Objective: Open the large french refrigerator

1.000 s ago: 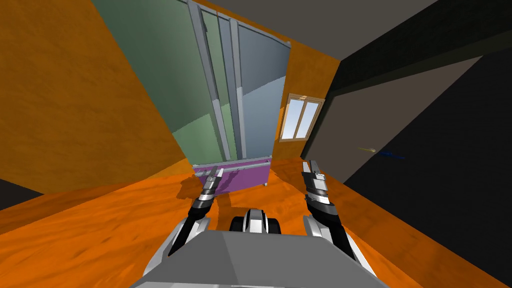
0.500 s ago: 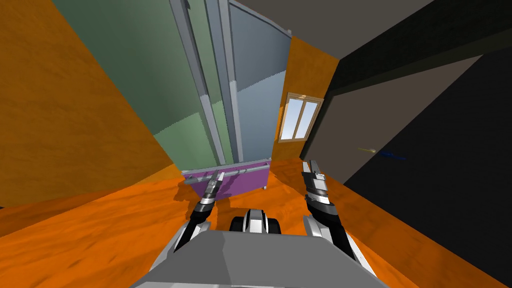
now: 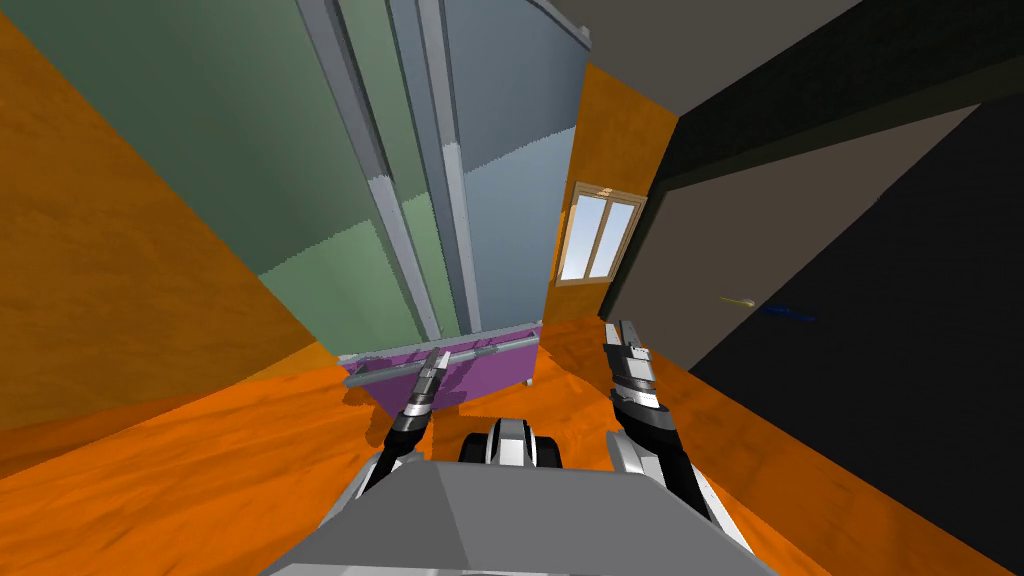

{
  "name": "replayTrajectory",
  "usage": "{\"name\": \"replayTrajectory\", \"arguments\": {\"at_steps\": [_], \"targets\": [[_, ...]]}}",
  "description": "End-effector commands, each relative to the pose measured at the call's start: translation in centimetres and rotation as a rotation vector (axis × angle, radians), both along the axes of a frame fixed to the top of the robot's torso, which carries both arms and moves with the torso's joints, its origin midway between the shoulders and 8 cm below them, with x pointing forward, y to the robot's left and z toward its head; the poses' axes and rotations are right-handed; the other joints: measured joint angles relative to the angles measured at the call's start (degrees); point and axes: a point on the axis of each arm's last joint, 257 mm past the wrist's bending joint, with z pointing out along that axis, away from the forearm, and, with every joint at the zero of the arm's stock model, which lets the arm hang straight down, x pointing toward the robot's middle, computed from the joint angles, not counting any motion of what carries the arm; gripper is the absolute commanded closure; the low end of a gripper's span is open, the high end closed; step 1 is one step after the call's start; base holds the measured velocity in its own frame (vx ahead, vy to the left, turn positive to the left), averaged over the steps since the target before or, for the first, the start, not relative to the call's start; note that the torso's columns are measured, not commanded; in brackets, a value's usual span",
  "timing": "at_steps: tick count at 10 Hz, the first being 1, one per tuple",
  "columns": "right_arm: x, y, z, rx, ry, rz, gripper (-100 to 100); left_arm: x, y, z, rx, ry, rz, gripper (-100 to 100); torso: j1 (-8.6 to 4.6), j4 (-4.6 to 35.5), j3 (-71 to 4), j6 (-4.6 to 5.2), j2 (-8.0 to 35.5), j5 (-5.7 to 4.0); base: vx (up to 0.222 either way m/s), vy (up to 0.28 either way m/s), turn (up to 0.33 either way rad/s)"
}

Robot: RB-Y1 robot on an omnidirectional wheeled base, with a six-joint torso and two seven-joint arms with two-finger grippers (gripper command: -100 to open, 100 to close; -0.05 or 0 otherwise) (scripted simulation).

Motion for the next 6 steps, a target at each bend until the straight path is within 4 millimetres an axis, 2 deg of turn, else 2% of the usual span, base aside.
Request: {"name": "replayTrajectory", "arguments": {"at_steps": [1, 6], "targets": [[0.0, 0.0, 0.0, 0.0, 0.0, 0.0, 0, -0.1, -0.2, -1.6, -0.011, 0.016, 0.001, -100, -0.04, 0.0, 0.0, -0.01, 0.1, -0.02, 0.085, -0.015, -0.035], [0.0, 0.0, 0.0, 0.0, 0.0, 0.0, 0, -0.8, -0.9, -5.1, -0.054, 0.05, 0.007, -100, 0.02, 0.0, 0.0, 0.0, 0.1, 0.01, 0.13, -0.001, -0.046]]}}
